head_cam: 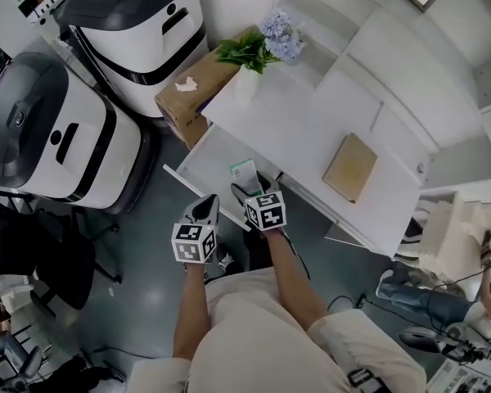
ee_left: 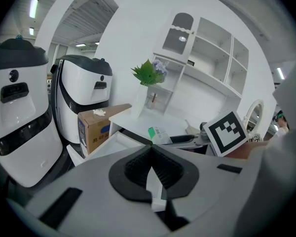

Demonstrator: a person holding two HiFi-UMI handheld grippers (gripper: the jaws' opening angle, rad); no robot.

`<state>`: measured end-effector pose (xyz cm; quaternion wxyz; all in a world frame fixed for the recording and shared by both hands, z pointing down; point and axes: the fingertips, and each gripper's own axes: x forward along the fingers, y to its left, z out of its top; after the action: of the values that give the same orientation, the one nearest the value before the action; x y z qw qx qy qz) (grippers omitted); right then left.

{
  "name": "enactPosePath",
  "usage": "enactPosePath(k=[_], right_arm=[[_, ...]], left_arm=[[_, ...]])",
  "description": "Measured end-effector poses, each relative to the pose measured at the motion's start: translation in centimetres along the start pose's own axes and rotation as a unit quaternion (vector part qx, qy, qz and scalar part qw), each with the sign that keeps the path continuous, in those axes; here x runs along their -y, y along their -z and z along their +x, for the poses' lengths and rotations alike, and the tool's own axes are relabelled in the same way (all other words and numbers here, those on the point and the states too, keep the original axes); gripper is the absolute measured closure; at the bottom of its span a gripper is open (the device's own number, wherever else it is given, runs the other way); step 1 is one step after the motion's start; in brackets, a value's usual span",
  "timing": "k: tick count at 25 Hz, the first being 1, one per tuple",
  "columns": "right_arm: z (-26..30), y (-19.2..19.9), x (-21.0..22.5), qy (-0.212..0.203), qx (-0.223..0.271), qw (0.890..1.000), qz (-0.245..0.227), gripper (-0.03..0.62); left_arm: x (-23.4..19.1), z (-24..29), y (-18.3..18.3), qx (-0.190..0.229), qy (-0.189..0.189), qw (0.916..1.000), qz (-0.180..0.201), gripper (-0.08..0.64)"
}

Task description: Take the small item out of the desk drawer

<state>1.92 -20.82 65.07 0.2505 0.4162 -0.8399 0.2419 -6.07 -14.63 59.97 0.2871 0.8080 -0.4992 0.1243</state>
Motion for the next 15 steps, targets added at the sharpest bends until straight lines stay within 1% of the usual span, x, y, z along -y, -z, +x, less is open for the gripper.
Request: enactPosePath(k=[3,6,9,15], right_arm=[[-1.8,0.0,-0.6,0.004,0.012,1.0,-0.001,0.227],[-3.7,0.5,-1.5,0.005,0.023,1.0,0.0,0.227],[-4.8,0.7,-2.2,0.004,0.033,0.999,0.002,0.227],[-7.1,2.1,-3.4,0.006,0.047,0.999,0.015,0.227]], left_arm=[[0.9,-0.9,0.7,-0.006,0.007,0.9998,0.016,0.545],[1.3,-2.4,1.2,-0.007,0.005,0.9996,0.025,0.545],[1.2,-3.4,1.1,-0.002,0.002,0.9994,0.036,0.545],[2.1,-5.4,1.9,-0.003,0.004,0.9989,0.046,0.545]])
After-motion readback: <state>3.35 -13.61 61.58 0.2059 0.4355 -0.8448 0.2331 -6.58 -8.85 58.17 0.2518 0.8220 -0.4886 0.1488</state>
